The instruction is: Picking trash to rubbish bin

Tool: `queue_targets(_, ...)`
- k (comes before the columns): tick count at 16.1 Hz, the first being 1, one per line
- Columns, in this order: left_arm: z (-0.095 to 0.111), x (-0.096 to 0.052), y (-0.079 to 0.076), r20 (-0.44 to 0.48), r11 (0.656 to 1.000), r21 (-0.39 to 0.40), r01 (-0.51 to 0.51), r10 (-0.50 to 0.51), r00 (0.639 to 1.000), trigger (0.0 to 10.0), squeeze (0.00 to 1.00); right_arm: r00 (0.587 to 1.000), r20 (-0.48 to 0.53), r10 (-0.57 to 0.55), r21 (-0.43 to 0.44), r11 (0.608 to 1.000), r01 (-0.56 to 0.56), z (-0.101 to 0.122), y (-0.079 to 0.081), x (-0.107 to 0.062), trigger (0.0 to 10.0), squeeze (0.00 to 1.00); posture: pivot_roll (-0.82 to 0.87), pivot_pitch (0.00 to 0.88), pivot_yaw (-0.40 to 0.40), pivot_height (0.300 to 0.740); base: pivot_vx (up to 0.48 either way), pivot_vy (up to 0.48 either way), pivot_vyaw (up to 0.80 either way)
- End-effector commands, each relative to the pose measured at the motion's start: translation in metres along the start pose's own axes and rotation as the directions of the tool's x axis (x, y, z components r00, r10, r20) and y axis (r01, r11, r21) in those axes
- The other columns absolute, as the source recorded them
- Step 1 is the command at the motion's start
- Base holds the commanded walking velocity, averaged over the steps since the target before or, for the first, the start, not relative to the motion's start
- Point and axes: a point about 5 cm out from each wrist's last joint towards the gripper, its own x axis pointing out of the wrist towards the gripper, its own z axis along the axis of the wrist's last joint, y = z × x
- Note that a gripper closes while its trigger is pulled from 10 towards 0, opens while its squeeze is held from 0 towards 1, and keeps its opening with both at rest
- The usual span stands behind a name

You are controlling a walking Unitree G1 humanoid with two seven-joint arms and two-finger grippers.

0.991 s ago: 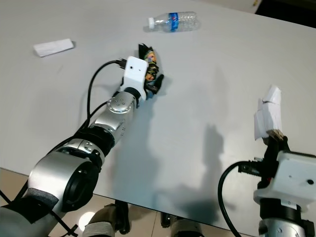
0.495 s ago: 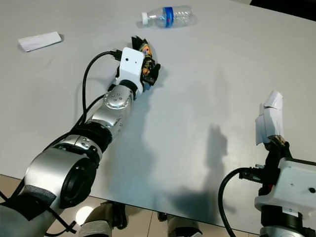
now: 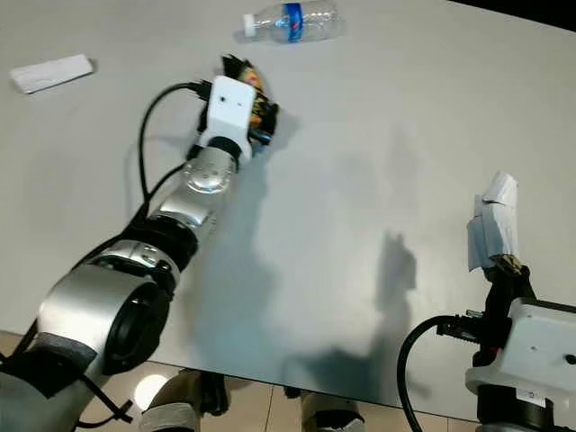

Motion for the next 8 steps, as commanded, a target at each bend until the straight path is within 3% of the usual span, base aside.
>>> queue_targets(1, -0.032, -0.010, 0.003, -0.142, 0.999, 0.029, -0.026, 0.030, 0.989, 10.0, 0.00, 1.000, 0.015, -0.005, -0.014, 1.000, 0.005, 0.004, -0.003, -0.003, 10.0, 0.00, -0.37, 0.420, -0.123, 0.740, 0.000, 0.000, 0.00)
queue_targets(8, -0.038, -0.012, 0.015, -0.155, 0.995, 0.059, -0.083, 0.091, 0.984, 10.0, 0.00, 1.000, 0.012, 0.008, -0.012, 1.000, -0.008, 0.004, -0.002, -0.003, 10.0, 0.00, -0.36, 0.424, -0.133, 0.740, 0.000, 0.000, 0.00)
